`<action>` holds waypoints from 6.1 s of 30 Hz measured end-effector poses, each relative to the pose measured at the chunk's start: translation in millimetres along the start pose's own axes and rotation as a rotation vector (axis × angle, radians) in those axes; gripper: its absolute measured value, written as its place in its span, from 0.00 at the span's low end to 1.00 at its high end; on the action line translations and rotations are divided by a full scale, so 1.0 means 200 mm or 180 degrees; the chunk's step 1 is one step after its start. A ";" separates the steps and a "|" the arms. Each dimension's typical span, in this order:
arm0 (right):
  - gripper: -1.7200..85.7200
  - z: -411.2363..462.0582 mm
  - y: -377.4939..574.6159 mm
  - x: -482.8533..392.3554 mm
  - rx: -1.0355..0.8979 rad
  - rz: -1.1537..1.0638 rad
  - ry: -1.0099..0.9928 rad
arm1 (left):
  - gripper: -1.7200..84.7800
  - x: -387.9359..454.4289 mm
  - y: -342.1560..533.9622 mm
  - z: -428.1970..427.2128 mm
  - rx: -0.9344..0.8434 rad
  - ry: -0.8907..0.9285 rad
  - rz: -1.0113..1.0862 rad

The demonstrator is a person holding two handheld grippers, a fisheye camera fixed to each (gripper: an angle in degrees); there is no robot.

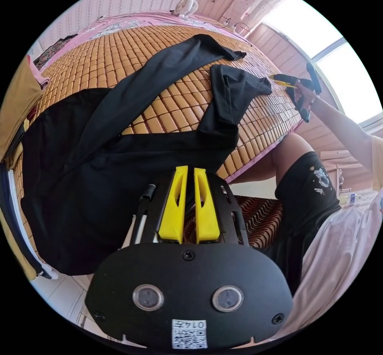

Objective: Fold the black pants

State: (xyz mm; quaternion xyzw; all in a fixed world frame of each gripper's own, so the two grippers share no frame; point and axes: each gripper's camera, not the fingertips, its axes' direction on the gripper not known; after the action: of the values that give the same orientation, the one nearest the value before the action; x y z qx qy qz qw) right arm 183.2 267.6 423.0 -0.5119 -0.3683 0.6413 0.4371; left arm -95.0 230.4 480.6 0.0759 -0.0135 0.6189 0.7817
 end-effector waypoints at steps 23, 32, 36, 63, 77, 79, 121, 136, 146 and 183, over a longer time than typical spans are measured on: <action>0.05 -1.30 0.84 0.31 0.0574 -0.0371 0.0317 | 0.02 0.06 -0.03 -0.11 0.0228 0.0428 -0.0032; 0.10 -1.10 0.85 0.28 0.0366 0.0251 0.0112 | 0.06 0.17 -0.09 -0.14 0.0219 0.0351 0.0221; 0.12 -1.02 0.55 0.15 0.0475 0.0093 0.0182 | 0.08 0.30 -0.17 -0.14 0.0191 0.0199 0.0637; 0.03 -1.95 0.84 0.00 0.1076 0.0077 0.0078 | 0.01 0.46 -0.23 -0.29 0.0228 0.0122 0.1470; 0.03 -2.03 0.99 0.09 0.1088 0.0419 -0.0267 | 0.01 0.39 -0.15 -0.39 0.0301 0.0063 0.1459; 0.03 -2.06 1.01 0.11 0.1179 0.0456 -0.0379 | 0.01 0.38 -0.14 -0.40 0.0307 0.0016 0.1486; 0.09 -1.01 0.80 0.29 0.0247 0.0968 0.0641 | 0.08 -0.30 0.25 -0.39 0.0121 -0.0084 -0.0402; 0.14 -0.16 -0.14 -1.02 0.0210 -0.0867 -0.0165 | 0.10 -0.82 0.30 -0.64 0.0993 -0.0911 -0.1387; 0.04 0.29 -0.41 -1.35 -0.0221 -0.1018 0.0193 | 0.12 -0.79 0.26 -0.43 0.0659 -0.1502 -0.1237; 0.06 0.38 -0.50 -0.33 -0.0258 0.0109 0.0776 | 0.01 -1.02 0.46 -0.42 0.1059 -0.1279 -0.1599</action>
State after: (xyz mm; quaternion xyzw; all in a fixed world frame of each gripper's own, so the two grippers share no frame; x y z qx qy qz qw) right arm 132.8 238.5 551.7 -0.6095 -0.3292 0.5664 0.4465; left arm -238.7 65.2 383.5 0.3232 -0.0468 0.3739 0.8681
